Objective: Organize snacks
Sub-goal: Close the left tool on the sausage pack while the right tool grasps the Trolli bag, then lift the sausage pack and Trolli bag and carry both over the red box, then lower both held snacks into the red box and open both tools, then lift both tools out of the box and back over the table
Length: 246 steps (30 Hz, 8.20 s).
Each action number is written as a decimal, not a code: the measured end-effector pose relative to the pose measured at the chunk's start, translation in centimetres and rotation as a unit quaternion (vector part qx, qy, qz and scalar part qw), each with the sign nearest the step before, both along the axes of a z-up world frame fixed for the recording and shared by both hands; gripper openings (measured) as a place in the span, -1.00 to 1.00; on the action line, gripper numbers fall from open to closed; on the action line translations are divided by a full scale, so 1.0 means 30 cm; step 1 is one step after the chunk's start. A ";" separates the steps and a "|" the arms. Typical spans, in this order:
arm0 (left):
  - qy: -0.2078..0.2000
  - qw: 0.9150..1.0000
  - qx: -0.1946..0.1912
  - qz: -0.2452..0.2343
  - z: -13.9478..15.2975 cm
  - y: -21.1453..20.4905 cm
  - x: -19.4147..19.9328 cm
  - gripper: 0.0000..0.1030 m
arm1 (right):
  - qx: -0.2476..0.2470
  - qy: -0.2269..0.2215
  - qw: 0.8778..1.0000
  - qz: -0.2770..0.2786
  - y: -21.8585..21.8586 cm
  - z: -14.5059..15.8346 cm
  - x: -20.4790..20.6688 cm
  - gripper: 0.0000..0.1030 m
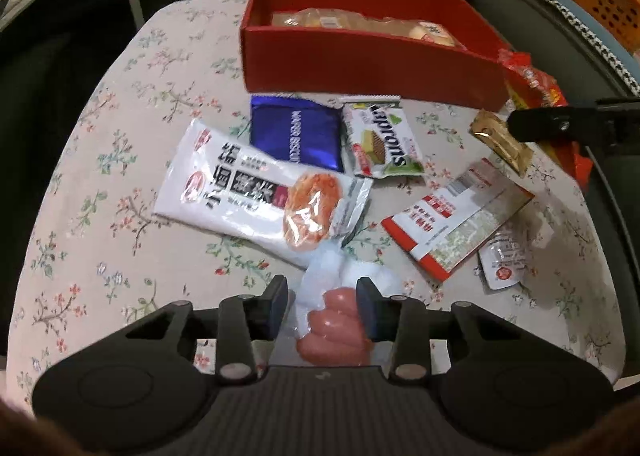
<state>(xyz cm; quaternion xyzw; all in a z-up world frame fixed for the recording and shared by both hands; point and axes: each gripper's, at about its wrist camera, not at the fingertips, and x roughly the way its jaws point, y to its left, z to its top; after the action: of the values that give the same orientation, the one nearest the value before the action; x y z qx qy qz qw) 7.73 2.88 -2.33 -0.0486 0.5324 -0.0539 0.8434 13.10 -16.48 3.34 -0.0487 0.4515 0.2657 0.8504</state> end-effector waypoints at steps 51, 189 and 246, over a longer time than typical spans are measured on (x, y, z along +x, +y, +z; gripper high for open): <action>-0.092 0.995 -0.029 -0.011 0.189 -0.057 0.101 1.00 | 0.026 -0.031 0.999 -0.022 -0.039 0.067 0.021 0.17; -0.025 0.997 0.021 0.070 0.063 0.046 0.207 1.00 | -0.096 -0.037 0.992 -0.070 0.100 -0.024 -0.011 0.66; 0.041 0.997 0.068 0.017 -0.074 -0.034 0.190 1.00 | -0.018 0.176 0.980 -0.092 0.042 -0.192 0.016 0.82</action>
<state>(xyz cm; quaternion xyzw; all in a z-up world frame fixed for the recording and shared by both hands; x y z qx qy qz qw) 13.42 1.85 -4.55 -0.0025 0.5681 -0.0012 0.8230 13.58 -15.20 -2.40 0.0258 0.6013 0.1826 0.7775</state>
